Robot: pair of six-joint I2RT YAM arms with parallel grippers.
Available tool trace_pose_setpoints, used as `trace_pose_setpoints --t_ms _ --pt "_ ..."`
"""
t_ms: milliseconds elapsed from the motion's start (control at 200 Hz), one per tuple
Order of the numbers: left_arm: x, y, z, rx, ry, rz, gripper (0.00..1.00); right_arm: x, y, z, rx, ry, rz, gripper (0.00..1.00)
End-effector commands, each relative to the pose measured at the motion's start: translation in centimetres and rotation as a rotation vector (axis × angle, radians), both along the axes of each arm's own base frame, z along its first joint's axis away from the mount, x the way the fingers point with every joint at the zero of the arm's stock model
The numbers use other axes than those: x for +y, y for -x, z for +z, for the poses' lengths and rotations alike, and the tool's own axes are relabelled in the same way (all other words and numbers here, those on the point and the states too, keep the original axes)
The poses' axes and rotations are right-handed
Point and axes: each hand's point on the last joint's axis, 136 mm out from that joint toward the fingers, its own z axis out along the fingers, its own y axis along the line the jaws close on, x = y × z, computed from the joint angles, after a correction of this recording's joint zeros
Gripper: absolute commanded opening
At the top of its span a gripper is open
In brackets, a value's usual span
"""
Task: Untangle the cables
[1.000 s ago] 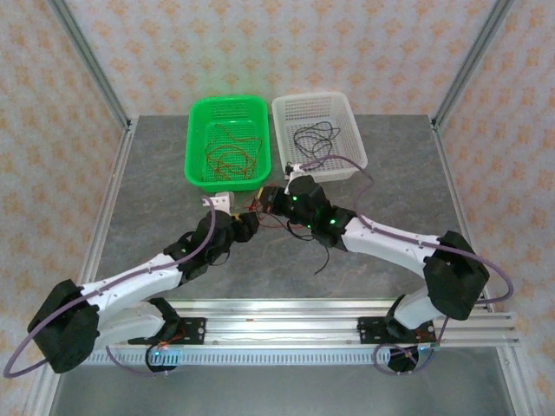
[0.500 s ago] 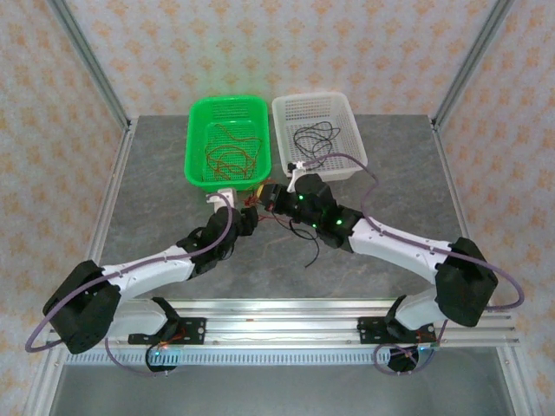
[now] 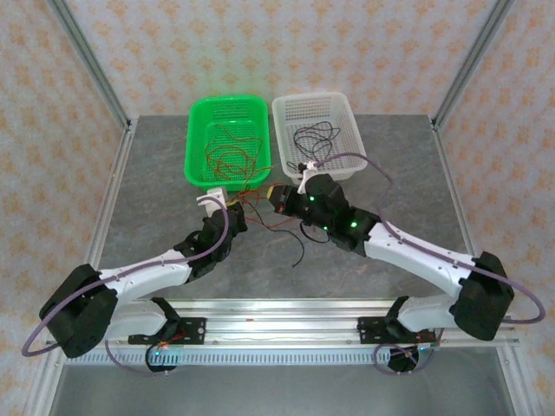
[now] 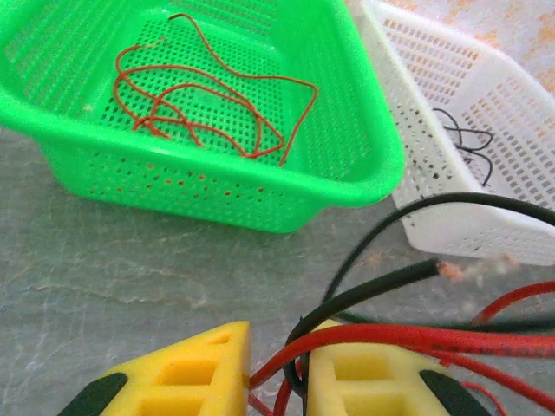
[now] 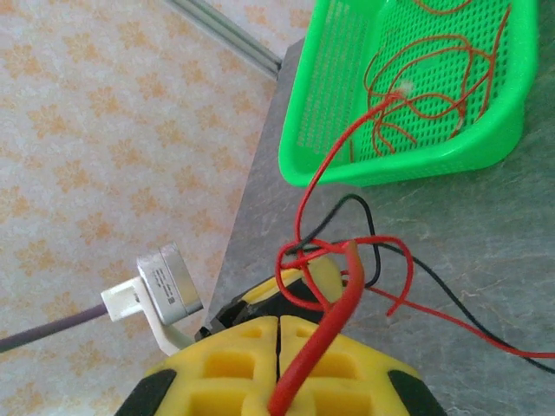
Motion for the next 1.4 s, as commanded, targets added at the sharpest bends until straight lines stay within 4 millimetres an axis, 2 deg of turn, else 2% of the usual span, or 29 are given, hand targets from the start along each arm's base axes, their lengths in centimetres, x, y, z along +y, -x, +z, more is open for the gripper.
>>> trace_pose_setpoints --t_ms 0,40,60,255,320,390,551,641,781,951,1071,1236,1296,1396 --pt "1.6 0.8 -0.8 0.000 0.008 0.062 0.20 -2.5 -0.5 2.4 -0.061 0.017 -0.081 0.00" --pt "1.9 1.1 -1.0 0.003 0.006 0.071 0.21 -2.9 -0.7 2.0 -0.057 0.034 -0.098 0.00" --pt "2.1 1.2 -1.2 0.005 0.005 0.075 0.21 -3.5 -0.4 2.9 -0.073 0.019 -0.106 0.00" --pt "3.0 2.0 -1.7 0.014 -0.002 0.094 0.20 -6.9 -0.3 3.7 -0.096 0.038 -0.189 0.00" --pt "3.2 2.1 -2.0 0.020 -0.003 0.099 0.13 -8.0 -0.3 4.0 -0.101 0.043 -0.212 0.00" --pt "3.2 2.2 -2.2 0.024 0.000 0.101 0.00 -8.9 -0.2 4.2 -0.107 0.047 -0.231 0.00" --pt "3.3 2.3 -2.8 0.037 0.004 0.104 0.00 -10.5 0.0 4.3 -0.116 0.073 -0.266 0.00" --pt "3.0 2.4 -3.2 0.050 0.006 0.093 0.00 -10.7 0.0 4.1 -0.117 0.090 -0.265 0.00" --pt "1.6 2.3 -3.8 0.082 0.027 0.029 0.00 -10.1 0.0 3.4 -0.117 0.125 -0.223 0.00" --pt "-0.6 2.5 -4.4 0.138 0.041 -0.083 0.39 -8.1 0.1 1.6 -0.108 0.179 -0.113 0.00" --pt "-1.6 2.9 -4.0 0.164 0.008 -0.132 0.55 -6.2 0.3 0.0 -0.101 0.205 -0.009 0.00" --pt "-2.6 3.7 -2.0 0.145 -0.048 -0.191 0.57 -3.4 0.9 -2.3 -0.131 0.244 0.167 0.00" --pt "-3.0 3.9 -1.0 0.126 -0.088 -0.233 0.57 -2.3 0.9 -3.9 -0.141 0.285 0.243 0.00" --pt "-3.7 4.1 0.3 0.104 -0.115 -0.289 0.56 -1.4 1.1 -5.3 -0.201 0.345 0.337 0.00"
